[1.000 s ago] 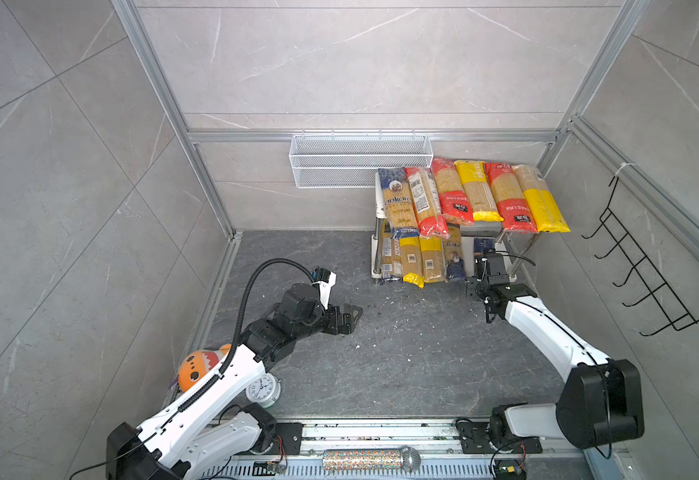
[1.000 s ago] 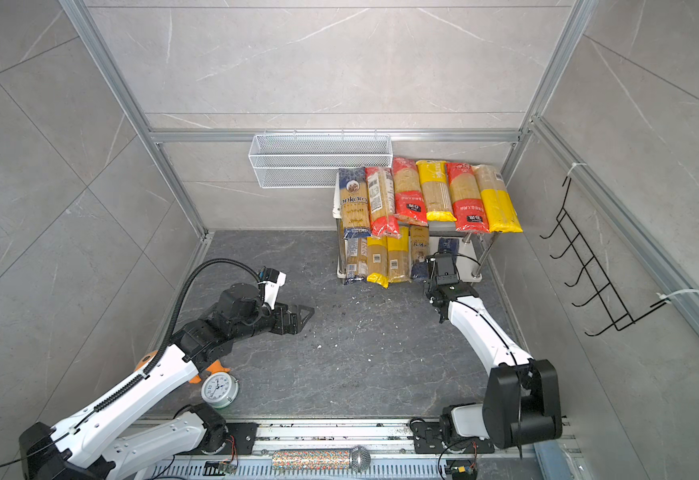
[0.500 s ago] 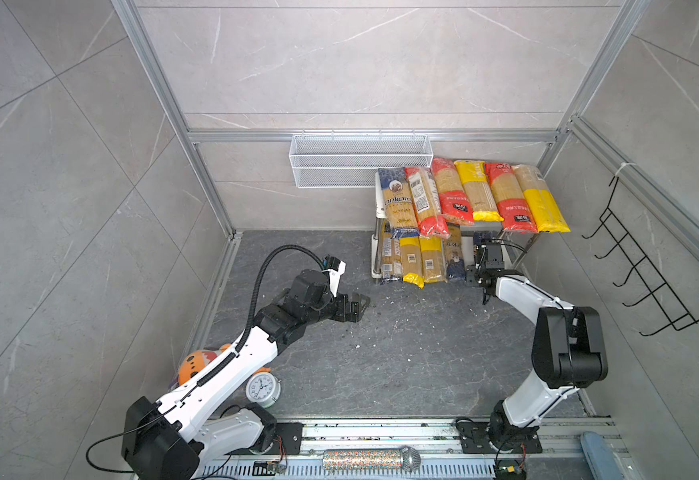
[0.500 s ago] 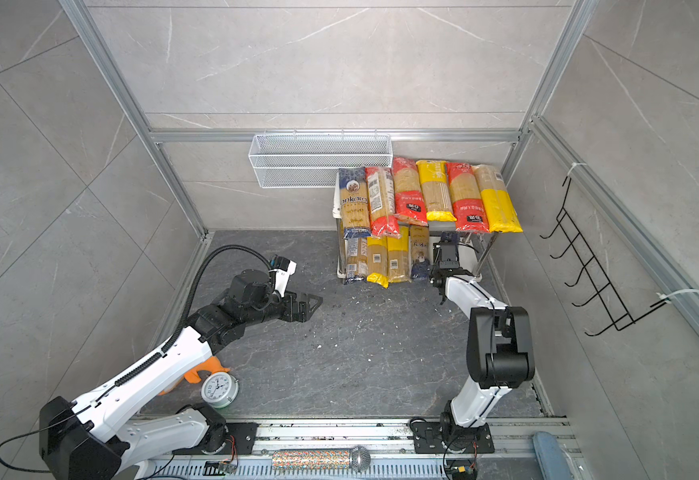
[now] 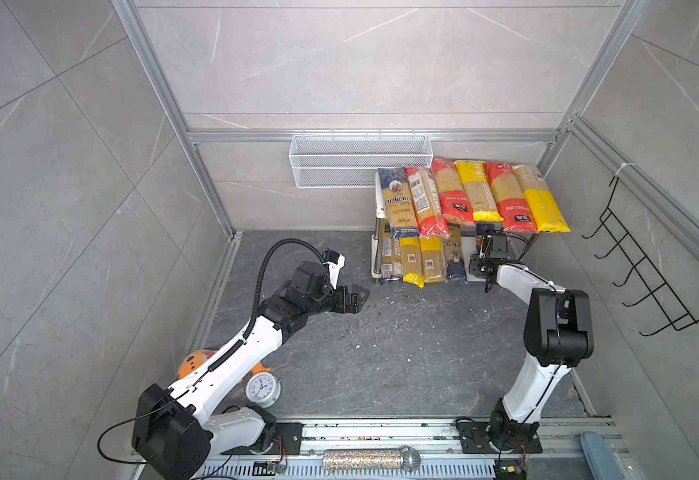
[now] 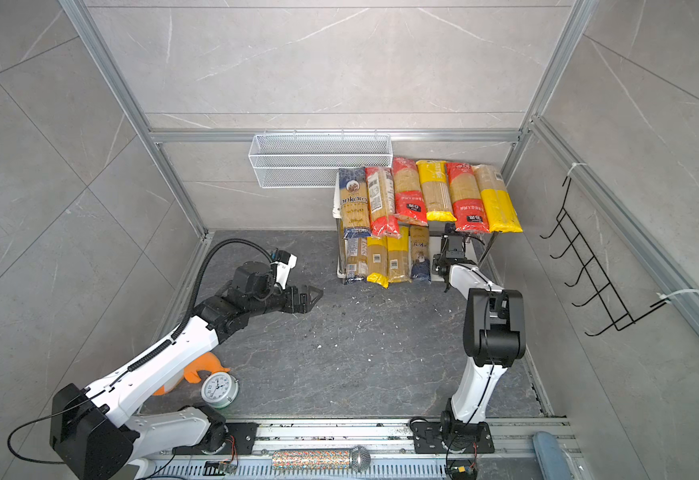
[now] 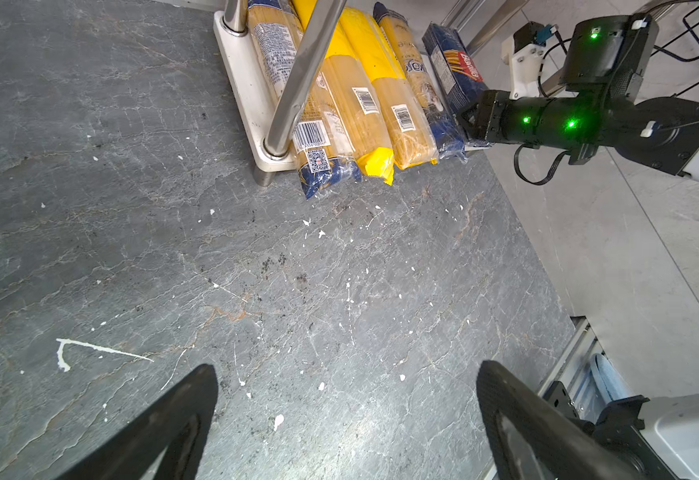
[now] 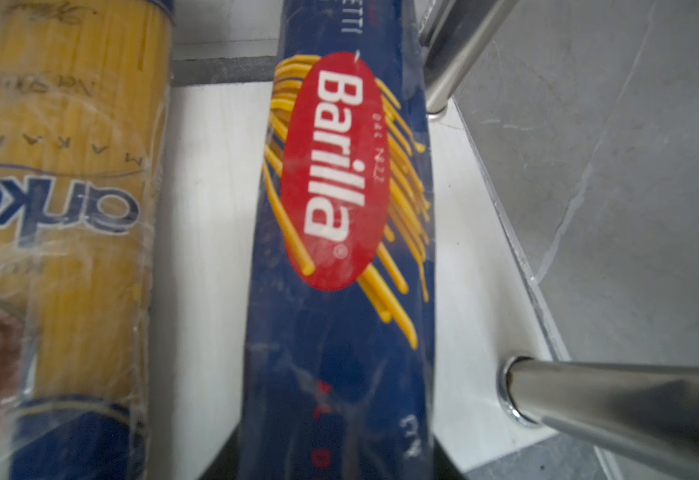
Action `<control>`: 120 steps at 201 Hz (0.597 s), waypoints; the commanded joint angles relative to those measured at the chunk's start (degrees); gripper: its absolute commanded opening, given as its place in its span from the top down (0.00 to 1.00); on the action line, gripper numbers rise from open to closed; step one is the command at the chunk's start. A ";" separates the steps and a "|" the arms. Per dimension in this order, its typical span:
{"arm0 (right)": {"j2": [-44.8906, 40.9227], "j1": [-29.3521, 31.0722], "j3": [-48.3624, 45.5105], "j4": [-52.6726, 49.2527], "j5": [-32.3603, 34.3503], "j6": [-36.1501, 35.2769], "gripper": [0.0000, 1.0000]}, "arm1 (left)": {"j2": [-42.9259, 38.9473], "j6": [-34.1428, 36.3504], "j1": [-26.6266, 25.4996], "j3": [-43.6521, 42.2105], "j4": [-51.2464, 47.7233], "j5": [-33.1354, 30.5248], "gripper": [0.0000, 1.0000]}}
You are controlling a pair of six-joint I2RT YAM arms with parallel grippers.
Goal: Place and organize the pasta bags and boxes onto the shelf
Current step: 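Stand the Barilla box beside the anko bag and open the right gripper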
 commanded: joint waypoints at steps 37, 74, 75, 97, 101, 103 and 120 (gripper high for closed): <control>0.07 -1.11 2.24 -2.04 2.63 2.68 0.06 | -0.55 -0.50 0.45 2.25 1.15 1.94 0.00; -3.50 -1.10 -1.19 -2.73 1.78 4.30 0.00 | -3.95 -0.84 0.43 0.70 -0.12 1.35 0.00; -3.54 -1.15 -1.16 -2.90 1.72 4.30 0.00 | -4.07 -0.76 0.41 0.66 -0.22 1.34 0.00; -5.98 -1.09 -2.80 -4.72 1.34 5.42 0.00 | -6.70 -0.91 0.41 -0.46 -1.73 0.23 0.00; -6.57 -1.08 -3.17 -4.98 1.17 5.73 0.00 | -7.22 -0.82 0.45 -0.74 -1.96 -0.16 0.00; -6.91 -1.06 -3.36 -5.05 1.11 5.89 0.00 | -7.47 -0.83 0.41 -0.95 -2.09 -0.34 0.00; -9.90 -1.02 -5.28 -6.09 0.38 6.94 0.00 | -9.80 -0.86 0.41 -2.18 -3.13 -1.68 0.00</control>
